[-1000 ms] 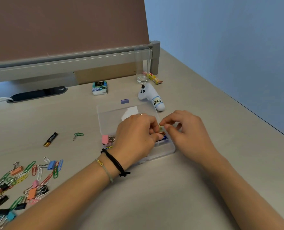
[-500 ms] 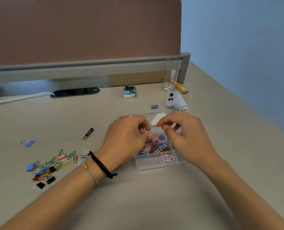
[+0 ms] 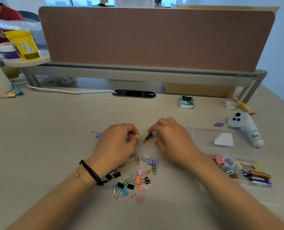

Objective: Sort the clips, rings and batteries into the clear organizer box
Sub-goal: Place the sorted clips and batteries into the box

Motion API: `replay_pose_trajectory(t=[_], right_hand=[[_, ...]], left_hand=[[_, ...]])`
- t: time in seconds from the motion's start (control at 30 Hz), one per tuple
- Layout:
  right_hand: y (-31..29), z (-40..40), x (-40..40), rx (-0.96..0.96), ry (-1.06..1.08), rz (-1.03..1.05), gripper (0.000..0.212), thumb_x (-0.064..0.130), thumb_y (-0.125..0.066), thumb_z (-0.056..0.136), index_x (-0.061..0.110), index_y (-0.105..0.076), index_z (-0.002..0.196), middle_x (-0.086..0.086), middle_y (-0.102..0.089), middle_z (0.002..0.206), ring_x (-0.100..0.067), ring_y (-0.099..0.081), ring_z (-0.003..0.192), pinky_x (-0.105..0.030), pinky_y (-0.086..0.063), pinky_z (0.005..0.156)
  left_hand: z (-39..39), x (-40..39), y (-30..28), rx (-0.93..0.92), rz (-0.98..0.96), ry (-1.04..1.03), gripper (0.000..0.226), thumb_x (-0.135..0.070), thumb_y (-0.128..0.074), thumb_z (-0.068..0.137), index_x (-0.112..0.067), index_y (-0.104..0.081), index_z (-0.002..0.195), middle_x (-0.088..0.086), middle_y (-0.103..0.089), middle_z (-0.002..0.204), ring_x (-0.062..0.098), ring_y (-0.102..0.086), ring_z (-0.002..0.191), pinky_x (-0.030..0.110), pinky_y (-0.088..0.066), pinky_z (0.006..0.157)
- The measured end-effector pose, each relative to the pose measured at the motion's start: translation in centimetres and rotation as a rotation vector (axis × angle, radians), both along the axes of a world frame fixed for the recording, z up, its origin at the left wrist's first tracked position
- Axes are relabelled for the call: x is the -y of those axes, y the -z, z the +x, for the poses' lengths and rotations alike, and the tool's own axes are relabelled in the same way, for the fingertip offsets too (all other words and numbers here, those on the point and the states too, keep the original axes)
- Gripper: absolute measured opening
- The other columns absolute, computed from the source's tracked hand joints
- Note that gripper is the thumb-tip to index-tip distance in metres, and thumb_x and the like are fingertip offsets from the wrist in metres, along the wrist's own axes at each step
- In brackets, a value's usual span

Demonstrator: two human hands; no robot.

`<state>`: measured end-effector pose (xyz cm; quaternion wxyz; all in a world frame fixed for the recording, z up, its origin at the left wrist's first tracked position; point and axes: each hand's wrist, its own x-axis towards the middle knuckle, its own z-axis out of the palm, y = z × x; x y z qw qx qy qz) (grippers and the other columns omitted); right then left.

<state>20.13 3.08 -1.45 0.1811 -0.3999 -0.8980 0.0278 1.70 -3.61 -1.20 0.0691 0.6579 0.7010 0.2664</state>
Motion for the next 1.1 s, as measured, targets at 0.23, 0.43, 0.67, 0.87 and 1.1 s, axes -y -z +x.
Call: replay_pose_trajectory(t=[0.23, 0.43, 0.67, 0.87, 1.1], right_hand=[[1.8, -1.9, -1.4, 0.096, -0.038, 0.025, 0.016, 0.020, -0.069, 0.085, 0.024, -0.070, 0.101, 0.002, -0.062, 0.102, -0.022, -0.048, 0.098, -0.035, -0.043, 0.076], [0.7, -0.8, -0.3, 0.040, -0.040, 0.047, 0.011, 0.022, -0.065, 0.088, 0.024, -0.056, 0.094, 0.003, -0.058, 0.093, -0.021, -0.046, 0.088, -0.037, -0.041, 0.072], [-1.6, 8.6, 2.6, -0.056, 0.154, 0.029, 0.006, 0.019, -0.059, 0.094, 0.025, -0.057, 0.096, 0.006, -0.057, 0.090, -0.016, -0.043, 0.084, -0.034, -0.038, 0.066], [-1.3, 17.3, 5.1, -0.118, 0.375, -0.002, 0.006, 0.021, -0.056, 0.095, 0.024, -0.061, 0.096, 0.010, -0.061, 0.093, -0.015, -0.048, 0.090, -0.040, -0.048, 0.071], [0.1, 22.8, 6.8, -0.076, 0.460, -0.082, 0.009, 0.019, -0.066, 0.090, 0.026, -0.066, 0.094, 0.012, -0.057, 0.094, -0.015, -0.044, 0.092, -0.036, -0.045, 0.076]], left_hand=[[-2.3, 1.1, 0.4, 0.031, -0.026, -0.054, 0.014, -0.038, -0.057, 0.095, -0.033, -0.070, 0.092, -0.016, -0.066, 0.083, 0.001, -0.058, 0.070, 0.027, -0.049, 0.063], [-0.4, 0.4, 0.6, 0.040, 0.010, -0.027, 0.019, -0.042, -0.053, 0.096, -0.033, -0.069, 0.090, -0.013, -0.064, 0.077, 0.003, -0.055, 0.068, 0.028, -0.043, 0.060], [9.5, -2.0, -0.8, 0.067, 0.042, 0.217, 0.021, -0.042, -0.050, 0.098, -0.033, -0.068, 0.093, -0.012, -0.065, 0.082, 0.010, -0.056, 0.074, 0.033, -0.046, 0.065], [15.6, -2.2, -1.1, 0.074, 0.002, 0.358, 0.021, -0.042, -0.050, 0.098, -0.032, -0.067, 0.091, -0.014, -0.067, 0.082, 0.008, -0.059, 0.073, 0.034, -0.052, 0.067], [18.5, -1.8, -0.3, 0.051, -0.043, 0.391, 0.016, -0.036, -0.053, 0.096, -0.035, -0.069, 0.090, -0.018, -0.067, 0.084, 0.004, -0.061, 0.079, 0.032, -0.054, 0.068]])
